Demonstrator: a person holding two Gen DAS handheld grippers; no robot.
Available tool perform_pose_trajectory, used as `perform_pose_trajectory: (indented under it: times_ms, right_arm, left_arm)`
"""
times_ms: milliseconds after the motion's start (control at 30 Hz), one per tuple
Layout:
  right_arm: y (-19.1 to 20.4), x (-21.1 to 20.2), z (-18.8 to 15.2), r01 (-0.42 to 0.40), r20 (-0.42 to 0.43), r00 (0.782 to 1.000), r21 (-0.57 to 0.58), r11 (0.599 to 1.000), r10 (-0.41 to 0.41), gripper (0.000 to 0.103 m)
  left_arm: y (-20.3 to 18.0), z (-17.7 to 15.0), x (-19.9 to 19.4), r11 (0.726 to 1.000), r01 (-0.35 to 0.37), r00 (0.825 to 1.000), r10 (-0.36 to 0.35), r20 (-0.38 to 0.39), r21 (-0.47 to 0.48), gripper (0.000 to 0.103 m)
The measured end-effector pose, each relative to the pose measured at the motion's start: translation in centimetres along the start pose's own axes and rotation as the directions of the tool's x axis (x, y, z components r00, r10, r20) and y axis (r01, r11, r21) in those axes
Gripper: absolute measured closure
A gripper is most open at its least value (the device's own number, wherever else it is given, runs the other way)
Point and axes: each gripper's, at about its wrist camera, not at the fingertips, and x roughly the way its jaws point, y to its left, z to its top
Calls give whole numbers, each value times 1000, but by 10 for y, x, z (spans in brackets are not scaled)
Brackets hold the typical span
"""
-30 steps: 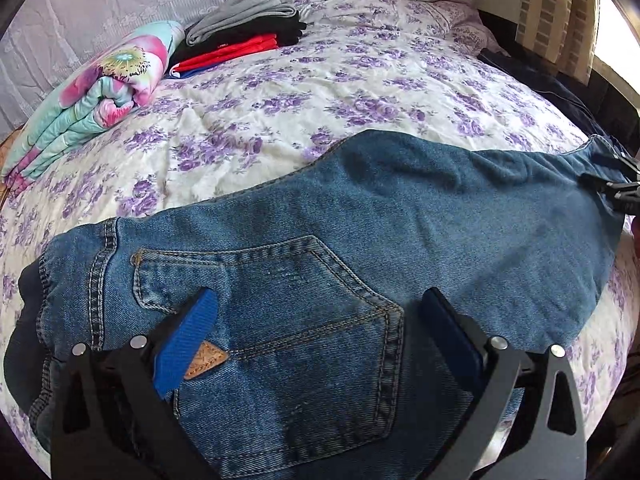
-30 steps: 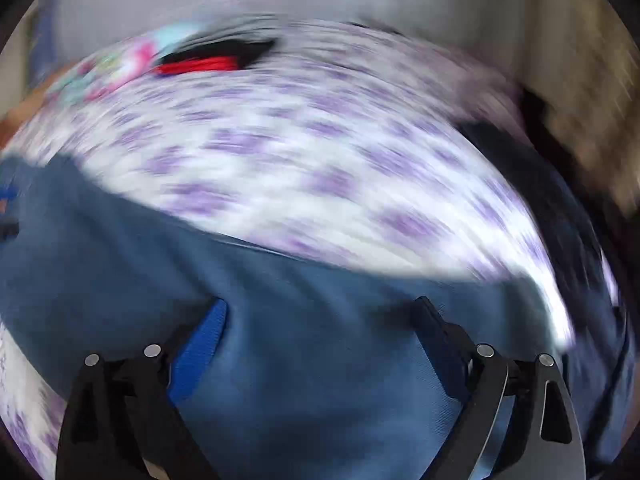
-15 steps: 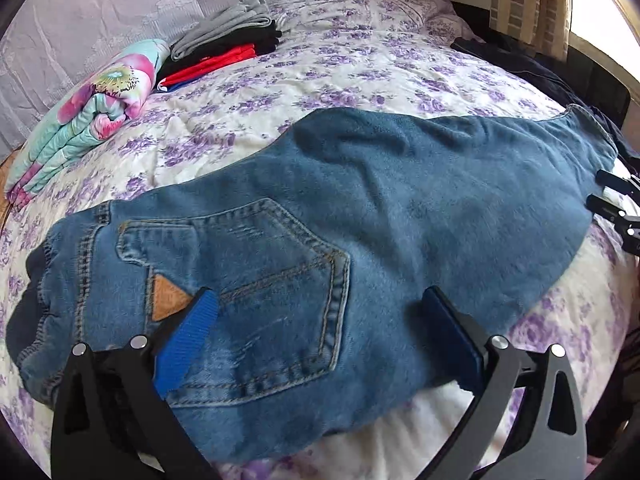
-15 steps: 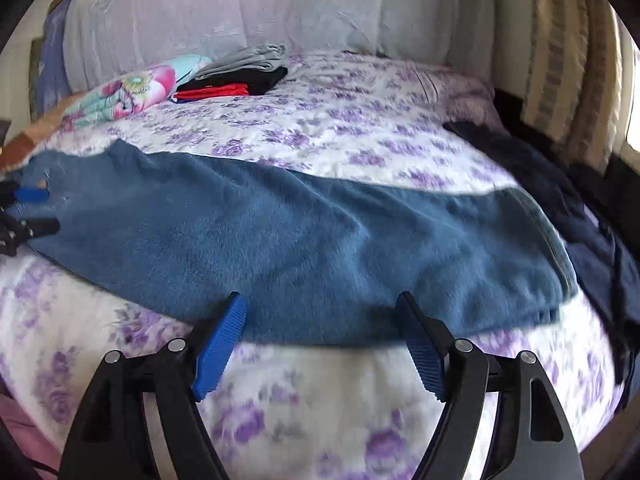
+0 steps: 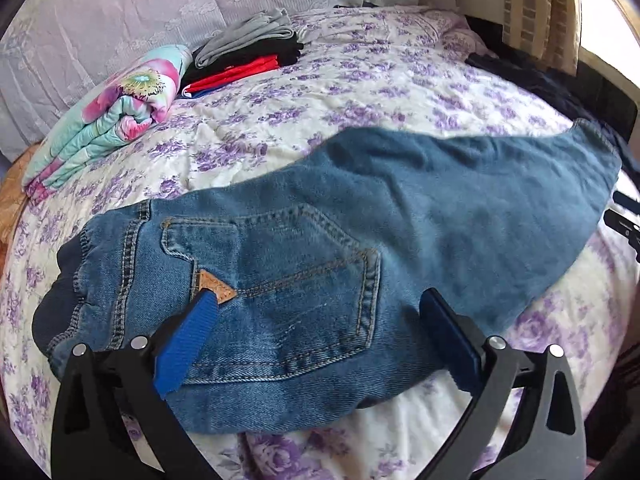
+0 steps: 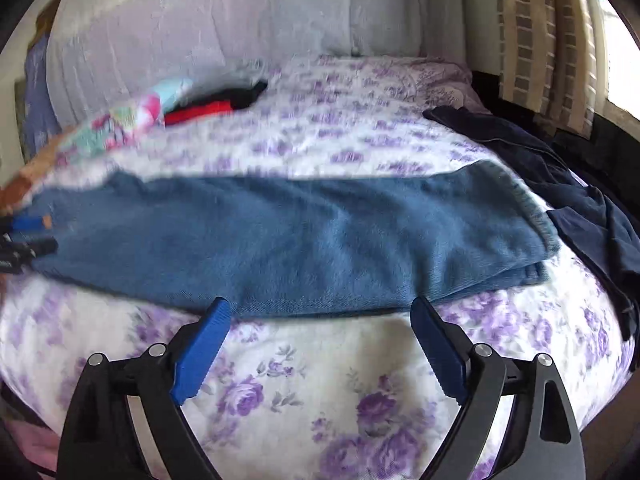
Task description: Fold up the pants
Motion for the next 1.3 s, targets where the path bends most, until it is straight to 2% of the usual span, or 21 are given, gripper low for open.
perform_pose_trajectory:
  times_ms: [67,100,200,233,267,300,333,367,400,433,500,567,633,700,733,833,900,967,1067,1200,1300]
  right_arm:
    - [-9,-15,9,-8,84,996,57,998,4,11]
    - [-14,-17,16,-9,110,994,75,997,0,11]
    - [-34,-5,40,-26,146,989,127,992,7,11]
    - [-44,4,42,-29,128,992,144,989,11,11]
    - [-57,23,41,16,56,998,162,987,-25,11]
    - [-72,43,35,55,-46,998,199,978,-47,17]
    - [-81,44,33,17,-41,999,248,969,-7,18]
    - [-84,34,35,-8,9,1000,278,961,5,17]
    - [-85,30,38,-1,-4,1000,289,957,2,17]
    - [-82,27,43,14,-10,1000,288,958,-11,17]
    - [-71,21,54,-22,52,999,246,969,10,16]
    - [-61,25,66,-18,70,998,180,983,5,14]
    - [-61,46,74,28,21,999,157,987,-31,7]
    - [-75,75,65,80,-117,991,171,982,-60,4]
    - [-80,87,63,57,-166,986,183,981,-27,5]
    - [-63,58,71,116,-82,991,140,983,-105,5]
    - [-56,33,68,74,-2,997,165,984,-74,5]
    - [-56,8,60,62,64,995,227,972,-78,5]
    - [-72,-13,40,31,108,991,392,919,-80,5]
    - [-97,-20,13,-2,92,994,550,835,-58,5]
    - [-107,-13,1,-9,59,998,608,794,-34,6]
  left_arm:
    - [-4,11,-6,1000,29,999,-28,36,-4,4]
    - [-8,17,-5,1000,19,998,-19,52,8,4]
    - [-9,27,10,995,-93,995,93,28,23,4]
    - [-2,26,18,993,-115,993,115,-1,11,4]
    - [8,22,28,993,-116,992,115,-44,-11,4]
    - [19,17,33,997,-57,997,54,-61,-47,4]
    - [28,12,31,996,-9,999,6,-44,-84,4]
    - [30,10,27,997,5,999,-8,-37,-82,4]
    - [29,9,23,998,-3,999,1,-35,-68,4]
    - [28,10,17,998,-19,999,18,-29,-54,4]
    - [31,15,5,998,-40,999,41,7,-39,4]
    - [42,19,-3,994,-98,994,100,37,-47,4]
    - [65,18,1,979,-182,983,184,11,-92,4]
    - [86,9,14,970,-207,978,205,-26,-126,5]
    - [88,4,17,964,-240,971,238,-30,-117,4]
    - [77,3,6,953,-292,956,291,-16,-87,4]
    - [69,6,-8,965,-238,970,241,14,-106,4]
    - [52,13,-25,983,-140,986,149,73,-115,4]
    - [18,24,-30,996,-20,993,30,118,-83,4]
    - [-44,32,-18,985,170,981,-167,101,-28,4]
    - [-85,31,-1,966,259,965,-258,48,-12,4]
